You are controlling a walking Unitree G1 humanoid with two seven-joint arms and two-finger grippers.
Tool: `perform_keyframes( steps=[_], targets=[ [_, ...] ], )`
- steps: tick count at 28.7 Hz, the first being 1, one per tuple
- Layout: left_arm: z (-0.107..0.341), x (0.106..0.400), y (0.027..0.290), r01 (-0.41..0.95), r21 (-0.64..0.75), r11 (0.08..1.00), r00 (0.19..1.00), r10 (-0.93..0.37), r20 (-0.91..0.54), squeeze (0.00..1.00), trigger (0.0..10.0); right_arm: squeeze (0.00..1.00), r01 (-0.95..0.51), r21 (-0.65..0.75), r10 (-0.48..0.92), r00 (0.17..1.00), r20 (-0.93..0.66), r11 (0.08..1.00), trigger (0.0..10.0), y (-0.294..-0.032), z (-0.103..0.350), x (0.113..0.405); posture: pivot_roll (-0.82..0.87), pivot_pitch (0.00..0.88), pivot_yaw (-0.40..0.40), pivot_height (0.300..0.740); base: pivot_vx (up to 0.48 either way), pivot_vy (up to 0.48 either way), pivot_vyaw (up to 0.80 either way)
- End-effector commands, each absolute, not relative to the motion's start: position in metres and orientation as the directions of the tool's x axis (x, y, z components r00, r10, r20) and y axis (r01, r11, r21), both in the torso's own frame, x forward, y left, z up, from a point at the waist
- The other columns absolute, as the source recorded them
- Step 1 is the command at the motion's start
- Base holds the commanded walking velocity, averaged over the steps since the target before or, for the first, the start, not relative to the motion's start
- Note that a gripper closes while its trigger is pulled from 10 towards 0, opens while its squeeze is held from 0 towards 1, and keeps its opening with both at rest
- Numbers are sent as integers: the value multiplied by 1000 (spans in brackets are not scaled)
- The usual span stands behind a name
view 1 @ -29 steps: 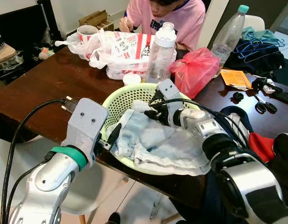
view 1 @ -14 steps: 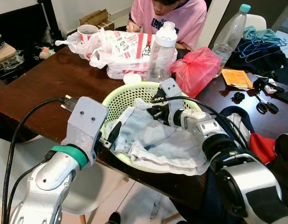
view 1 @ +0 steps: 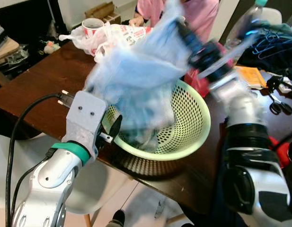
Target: Hang hanger
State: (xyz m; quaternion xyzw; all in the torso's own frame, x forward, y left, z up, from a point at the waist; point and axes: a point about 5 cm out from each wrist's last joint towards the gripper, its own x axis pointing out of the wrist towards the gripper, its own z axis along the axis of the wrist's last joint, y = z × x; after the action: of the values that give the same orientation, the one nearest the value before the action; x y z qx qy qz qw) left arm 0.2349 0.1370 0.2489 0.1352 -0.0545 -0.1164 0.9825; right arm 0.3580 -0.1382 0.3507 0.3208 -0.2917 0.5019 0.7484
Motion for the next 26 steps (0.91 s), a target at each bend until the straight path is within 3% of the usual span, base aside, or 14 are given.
perform_keyframes(
  steps=[1,5,6,9,10,13,14,15,17,21,26],
  targets=[
    [247,236,135,230,271,935,964,-258,71,0,10000,0,-946,174,544,300,783,272,0,-145,352,354,122,133,-22,740,0,0,0],
    [250,236,134,223,257,940,962,-256,100,0,10000,0,-945,168,500,294,815,282,0,-153,357,349,115,125,-15,740,0,0,0],
    [253,238,134,203,233,951,962,-239,134,0,10000,0,-930,164,462,311,831,329,10000,-160,357,346,112,119,-11,740,0,0,0],
    [253,238,134,203,233,951,962,-239,134,0,10000,0,-930,164,462,311,831,329,10000,-160,357,346,112,119,-11,740,0,0,0],
    [257,239,134,178,215,960,961,-216,173,0,10000,0,-892,171,408,353,842,419,10000,-167,356,342,109,106,-6,740,0,0,0],
    [257,239,134,178,215,960,961,-216,173,0,10000,0,-892,171,408,353,842,419,10000,-167,356,342,109,106,-6,740,0,0,0],
    [259,242,133,162,204,965,959,-202,197,0,10000,0,-724,219,262,489,832,654,10000,-179,357,343,102,87,8,740,0,0,0],
    [260,245,132,159,205,966,957,-201,209,0,10000,0,-585,232,134,514,847,777,10000,-189,366,336,99,68,30,740,0,0,0],
    [261,248,132,158,208,965,955,-202,216,0,10000,0,-519,234,57,484,873,822,10000,-194,377,326,96,61,35,740,0,0,0],
    [266,256,137,129,206,970,954,-178,241,0,10000,0,-504,207,50,449,892,839,10000,-195,386,317,94,47,43,740,0,0,0],
    [272,262,143,82,190,978,954,-132,268,0,10000,0,-473,227,35,484,875,851,10000,-195,380,319,93,45,49,740,0,0,0]
  ],
)
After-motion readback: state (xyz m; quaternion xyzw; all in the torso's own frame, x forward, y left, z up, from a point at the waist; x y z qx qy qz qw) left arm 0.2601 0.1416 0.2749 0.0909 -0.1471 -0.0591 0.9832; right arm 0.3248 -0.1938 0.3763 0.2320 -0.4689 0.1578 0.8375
